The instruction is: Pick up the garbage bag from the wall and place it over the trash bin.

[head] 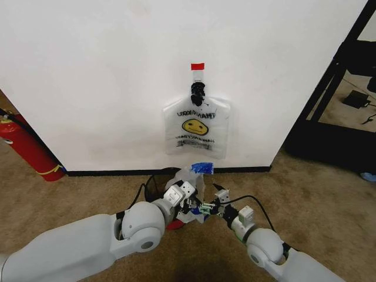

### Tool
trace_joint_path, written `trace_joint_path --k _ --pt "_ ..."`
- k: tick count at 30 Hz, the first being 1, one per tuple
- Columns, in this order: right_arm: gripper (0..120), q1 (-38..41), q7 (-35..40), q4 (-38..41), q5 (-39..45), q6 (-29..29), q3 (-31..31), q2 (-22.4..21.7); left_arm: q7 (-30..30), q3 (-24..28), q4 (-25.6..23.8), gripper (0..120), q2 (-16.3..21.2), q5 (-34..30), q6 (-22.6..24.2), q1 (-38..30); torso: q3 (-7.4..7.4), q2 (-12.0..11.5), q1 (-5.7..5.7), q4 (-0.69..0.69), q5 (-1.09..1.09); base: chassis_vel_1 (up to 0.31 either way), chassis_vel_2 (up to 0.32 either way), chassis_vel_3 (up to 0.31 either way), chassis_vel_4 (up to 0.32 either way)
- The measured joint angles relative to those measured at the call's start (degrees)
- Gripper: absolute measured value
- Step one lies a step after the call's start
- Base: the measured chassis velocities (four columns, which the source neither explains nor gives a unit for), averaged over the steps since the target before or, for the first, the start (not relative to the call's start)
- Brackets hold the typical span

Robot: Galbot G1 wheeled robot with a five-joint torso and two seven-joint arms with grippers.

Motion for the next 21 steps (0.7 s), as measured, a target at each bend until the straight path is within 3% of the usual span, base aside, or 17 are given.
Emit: trace_joint_path --k 12,21 --pt "100 3.26 2.00 -1.84 -0.08 -0.56 -3.56 1.96 0.13 -0.34 -0.30 0 0.01 0.17 0.00 0.41 0.00 0.00 0.00 0.00 0.01 0.000 0.000 0.000 0.000" --pt "100 5.08 6.06 -3.45 5.36 -3.88 -5.26 3.77 0.03 -1.36 -0.82 0 0.69 0.20 0.00 1.42 0.00 0.00 0.00 -0.01 0.00 0.000 0.000 0.000 0.000"
